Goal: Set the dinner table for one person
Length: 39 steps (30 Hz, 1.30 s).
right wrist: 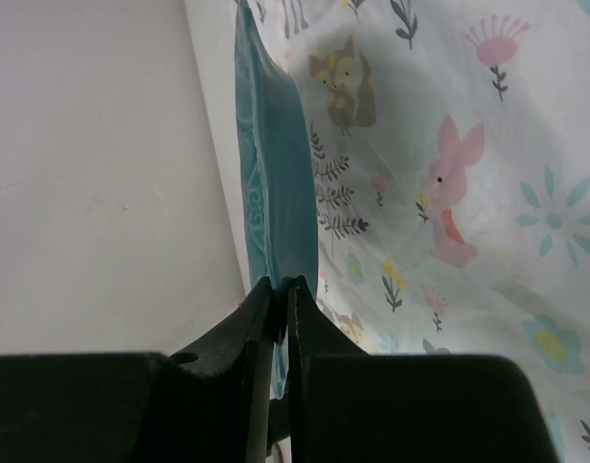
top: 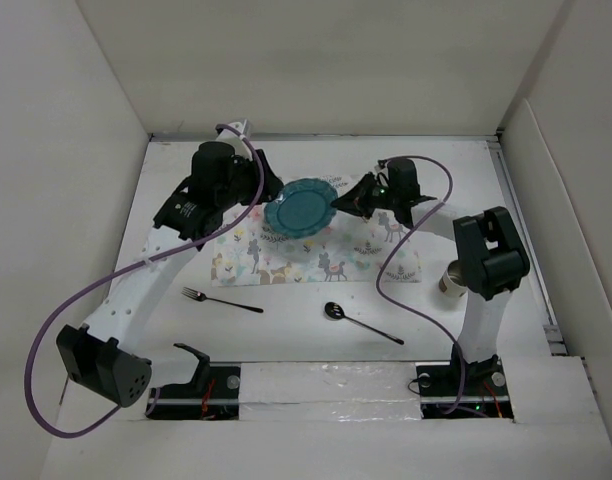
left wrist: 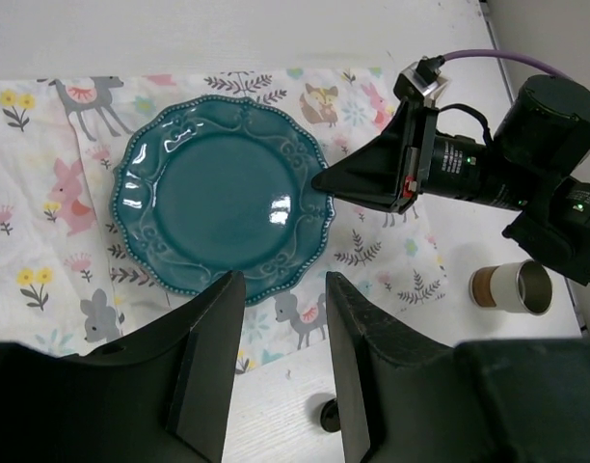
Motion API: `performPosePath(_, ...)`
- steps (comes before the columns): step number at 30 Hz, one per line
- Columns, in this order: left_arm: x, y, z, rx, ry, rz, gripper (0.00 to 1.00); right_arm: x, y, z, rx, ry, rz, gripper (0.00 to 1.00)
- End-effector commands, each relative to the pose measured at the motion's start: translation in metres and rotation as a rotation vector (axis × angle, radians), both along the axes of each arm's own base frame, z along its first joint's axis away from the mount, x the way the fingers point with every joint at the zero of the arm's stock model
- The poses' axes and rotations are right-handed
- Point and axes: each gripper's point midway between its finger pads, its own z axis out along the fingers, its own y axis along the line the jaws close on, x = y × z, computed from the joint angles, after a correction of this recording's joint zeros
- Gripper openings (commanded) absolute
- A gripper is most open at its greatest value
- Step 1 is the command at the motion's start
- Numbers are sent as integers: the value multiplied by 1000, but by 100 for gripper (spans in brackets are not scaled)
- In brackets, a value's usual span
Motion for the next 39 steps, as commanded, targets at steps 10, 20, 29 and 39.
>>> performPosePath(10, -1, 3, -4, 8, -17, 1, 35, -14, 1, -1, 21, -85, 55, 0)
performPosePath(20, -1, 2, -13, 13, -1, -3, 35, -33, -19, -49, -135, 23, 58, 32)
performPosePath(29, -1, 0, -20, 24, 8, -17, 35, -36, -39, -58, -320, 56, 44, 57)
performPosePath(39, 3, 5, -11, 94, -23, -33, 2, -51, -115, 23, -621, -60, -129, 0)
